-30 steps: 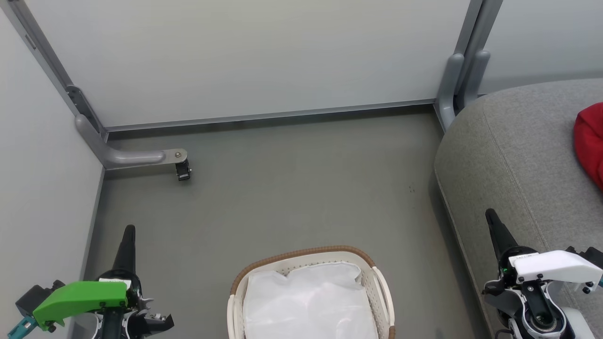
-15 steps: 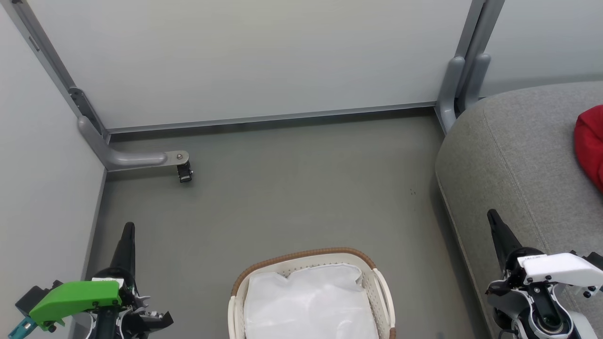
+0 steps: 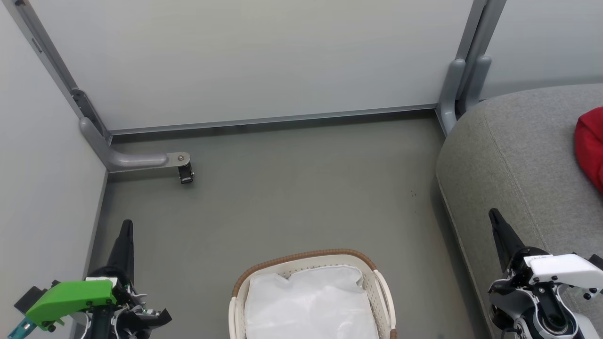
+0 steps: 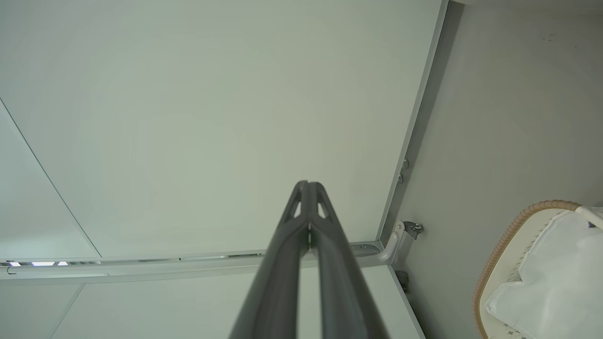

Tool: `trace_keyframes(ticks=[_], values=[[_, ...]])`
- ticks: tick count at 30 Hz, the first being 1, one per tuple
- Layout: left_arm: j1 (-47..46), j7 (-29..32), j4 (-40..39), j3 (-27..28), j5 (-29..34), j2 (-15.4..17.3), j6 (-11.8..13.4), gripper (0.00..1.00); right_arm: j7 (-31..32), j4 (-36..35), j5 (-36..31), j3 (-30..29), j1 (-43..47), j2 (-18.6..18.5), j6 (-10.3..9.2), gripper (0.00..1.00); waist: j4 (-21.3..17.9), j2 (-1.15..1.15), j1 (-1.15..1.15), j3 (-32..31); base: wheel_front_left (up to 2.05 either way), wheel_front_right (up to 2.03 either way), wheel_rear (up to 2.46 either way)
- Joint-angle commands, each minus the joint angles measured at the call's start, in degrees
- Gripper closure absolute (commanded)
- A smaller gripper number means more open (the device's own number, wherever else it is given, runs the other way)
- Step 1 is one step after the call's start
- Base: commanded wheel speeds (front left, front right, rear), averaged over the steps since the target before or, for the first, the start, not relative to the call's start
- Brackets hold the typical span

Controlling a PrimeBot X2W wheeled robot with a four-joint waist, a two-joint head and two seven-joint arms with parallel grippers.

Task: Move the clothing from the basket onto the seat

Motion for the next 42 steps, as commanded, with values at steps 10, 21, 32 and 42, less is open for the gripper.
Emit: trace_keyframes(ticks=[10, 21, 32, 42], values=[[-0.9, 0.2, -0.09, 0.14, -0.16, 0.29, 0.0, 1.0, 0.19, -0.23, 0.21, -0.11, 0.64, -0.34, -0.02, 1.0, 0.0, 0.0, 0.0, 0.0, 0.0, 0.0, 0.0], [-0.89, 0.19, -0.09, 0.13, -0.17, 0.29, 0.0, 1.0, 0.19, -0.22, 0.22, -0.11, 0.64, -0.34, -0.02, 1.0, 0.0, 0.0, 0.0, 0.0, 0.0, 0.0, 0.0], [-0.83, 0.19, -0.09, 0.13, -0.17, 0.29, 0.0, 1.0, 0.18, -0.22, 0.22, -0.1, 0.64, -0.34, -0.02, 1.0, 0.0, 0.0, 0.0, 0.0, 0.0, 0.0, 0.0], [-0.81, 0.18, -0.09, 0.12, -0.18, 0.29, 0.0, 1.0, 0.18, -0.22, 0.23, -0.1, 0.64, -0.34, -0.02, 1.0, 0.0, 0.0, 0.0, 0.0, 0.0, 0.0, 0.0]])
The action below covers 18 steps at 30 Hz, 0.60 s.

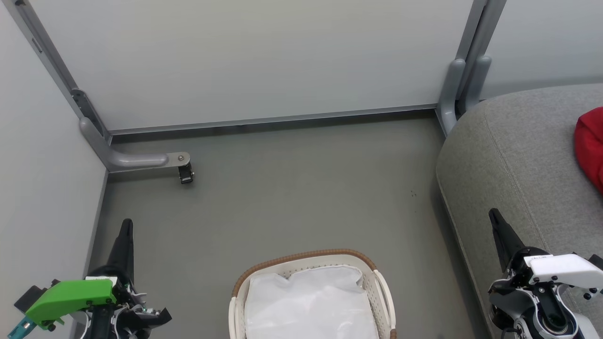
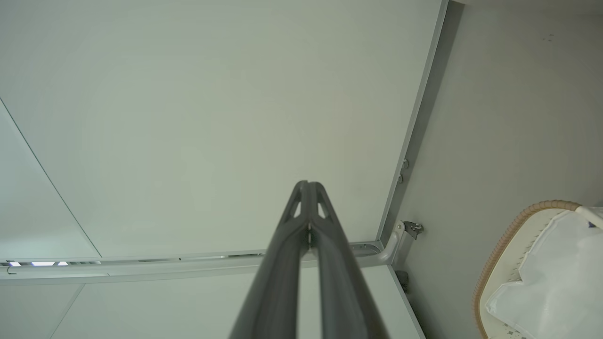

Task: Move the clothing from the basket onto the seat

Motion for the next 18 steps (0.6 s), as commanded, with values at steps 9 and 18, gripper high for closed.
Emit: trace_keyframes(ticks=[9, 18], values=[[-0.66, 0.18, -0.08, 0.12, -0.18, 0.29, 0.0, 1.0, 0.18, -0.2, 0.23, -0.08, 0.63, -0.34, -0.02, 1.0, 0.0, 0.0, 0.0, 0.0, 0.0, 0.0, 0.0], [-0.66, 0.17, -0.08, 0.11, -0.18, 0.29, 0.0, 1.0, 0.18, -0.2, 0.23, -0.08, 0.63, -0.34, -0.02, 1.0, 0.0, 0.0, 0.0, 0.0, 0.0, 0.0, 0.0]])
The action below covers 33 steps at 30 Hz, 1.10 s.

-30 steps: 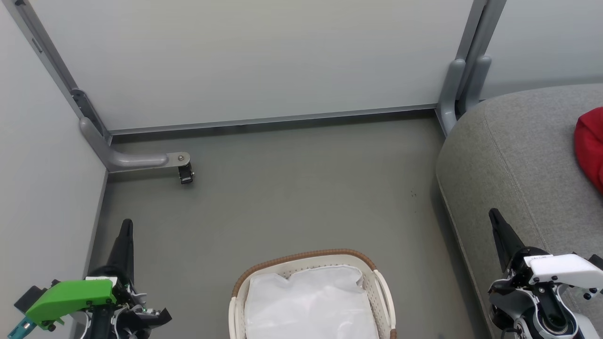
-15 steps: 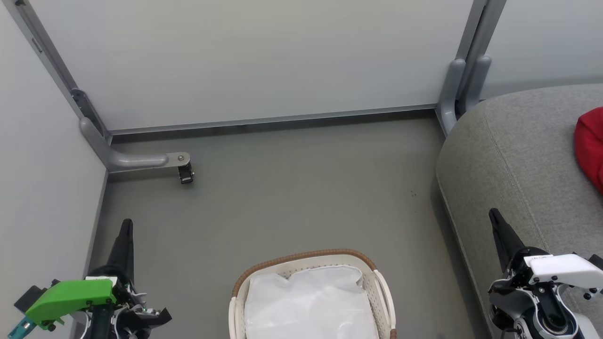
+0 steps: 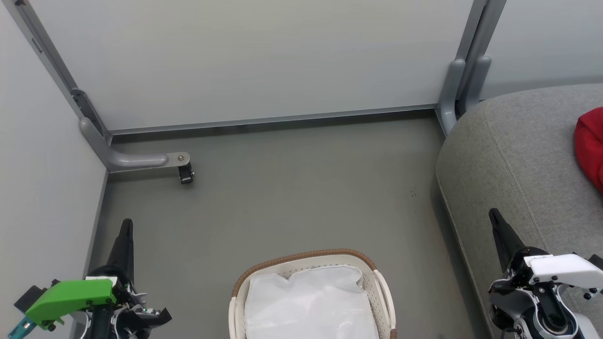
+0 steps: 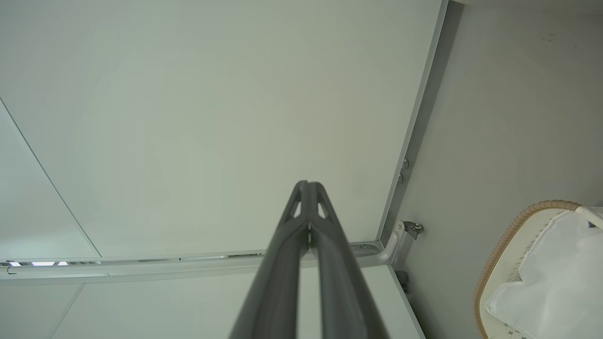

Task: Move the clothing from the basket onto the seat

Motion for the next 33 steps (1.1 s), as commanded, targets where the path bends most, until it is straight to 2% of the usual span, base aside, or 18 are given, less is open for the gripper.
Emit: trace_keyframes(ticks=[1, 33], values=[[-0.65, 0.17, -0.07, 0.11, -0.18, 0.29, 0.0, 1.0, 0.18, -0.2, 0.23, -0.08, 0.63, -0.34, -0.02, 1.0, 0.0, 0.0, 0.0, 0.0, 0.0, 0.0, 0.0], [-0.64, 0.16, -0.08, 0.11, -0.18, 0.29, 0.0, 1.0, 0.17, -0.2, 0.24, -0.08, 0.64, -0.34, -0.02, 1.0, 0.0, 0.0, 0.0, 0.0, 0.0, 0.0, 0.0]])
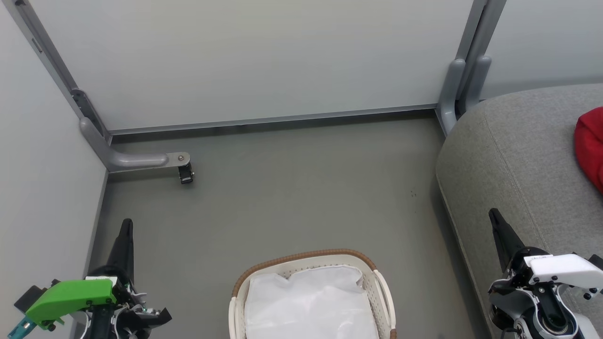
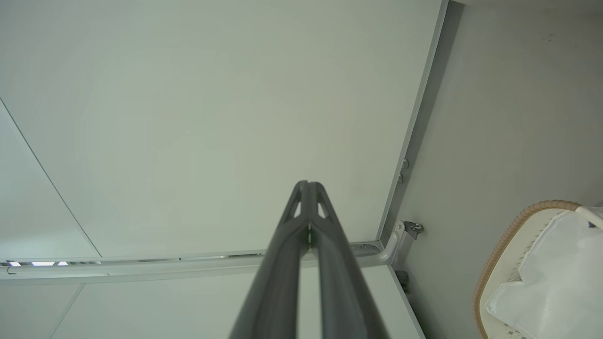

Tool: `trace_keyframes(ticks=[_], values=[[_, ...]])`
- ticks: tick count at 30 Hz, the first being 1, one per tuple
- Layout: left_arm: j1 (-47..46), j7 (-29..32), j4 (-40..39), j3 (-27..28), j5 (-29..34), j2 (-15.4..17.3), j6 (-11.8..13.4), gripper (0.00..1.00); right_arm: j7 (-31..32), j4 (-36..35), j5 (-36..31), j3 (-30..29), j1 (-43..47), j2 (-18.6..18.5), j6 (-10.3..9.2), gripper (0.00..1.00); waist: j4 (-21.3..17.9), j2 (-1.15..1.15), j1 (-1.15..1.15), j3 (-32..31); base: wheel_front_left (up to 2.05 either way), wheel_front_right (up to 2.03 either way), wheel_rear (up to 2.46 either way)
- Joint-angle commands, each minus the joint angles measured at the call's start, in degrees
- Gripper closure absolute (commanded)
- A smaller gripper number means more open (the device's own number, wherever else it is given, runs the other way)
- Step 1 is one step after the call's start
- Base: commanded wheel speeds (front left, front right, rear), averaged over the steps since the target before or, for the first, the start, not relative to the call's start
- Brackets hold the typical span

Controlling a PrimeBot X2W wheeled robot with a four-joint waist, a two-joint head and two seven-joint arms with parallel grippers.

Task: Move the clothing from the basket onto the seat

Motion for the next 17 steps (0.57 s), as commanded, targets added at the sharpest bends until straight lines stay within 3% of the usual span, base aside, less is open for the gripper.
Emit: trace_keyframes(ticks=[1, 17], values=[[-0.64, 0.17, -0.08, 0.12, -0.17, 0.29, 0.0, 1.0, 0.17, -0.2, 0.24, -0.09, 0.64, -0.34, -0.02, 1.0, 0.0, 0.0, 0.0, 0.0, 0.0, 0.0, 0.0], [-0.64, 0.16, -0.08, 0.12, -0.17, 0.29, 0.0, 1.0, 0.17, -0.2, 0.24, -0.09, 0.64, -0.34, -0.02, 1.0, 0.0, 0.0, 0.0, 0.0, 0.0, 0.0, 0.0]])
